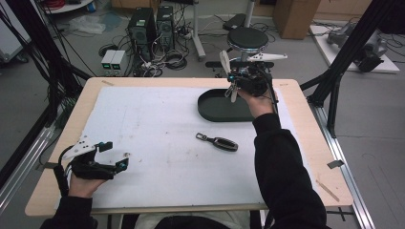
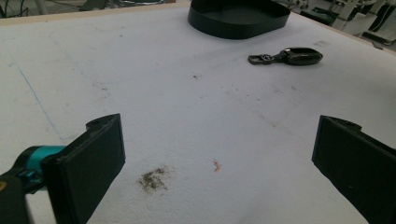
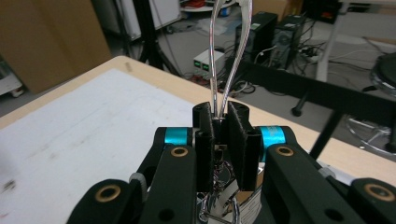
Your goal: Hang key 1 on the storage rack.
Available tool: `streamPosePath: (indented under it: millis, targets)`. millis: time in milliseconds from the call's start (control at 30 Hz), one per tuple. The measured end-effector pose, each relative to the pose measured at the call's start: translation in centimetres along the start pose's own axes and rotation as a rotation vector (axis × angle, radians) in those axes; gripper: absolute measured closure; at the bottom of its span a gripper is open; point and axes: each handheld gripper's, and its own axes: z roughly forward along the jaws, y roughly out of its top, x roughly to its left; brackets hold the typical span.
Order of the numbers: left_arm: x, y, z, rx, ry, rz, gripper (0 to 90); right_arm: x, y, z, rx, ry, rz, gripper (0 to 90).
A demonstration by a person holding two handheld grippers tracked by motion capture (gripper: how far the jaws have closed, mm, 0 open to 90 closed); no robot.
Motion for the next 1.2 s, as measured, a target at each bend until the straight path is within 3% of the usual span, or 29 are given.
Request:
streamPosePath:
  millis: [567,833,1200]
  targets:
    - [-0.2,0.0,0.3,0.001,-0.038,0.016,3.0,-2.1,0.8,1.5,-0.009,-0.120,0.013,81.6]
    - [-0.2,0.0,0.4,0.006,-0.042,0.018,3.0,-3.1,0.7,2.8,-0.027,-0.169,0.053,81.7]
    - [-0.1,0.0,0.4,0.006,-0.046,0.018,3.0,-3.6,2.0,4.8,-0.037,-0.296,0.112,81.7]
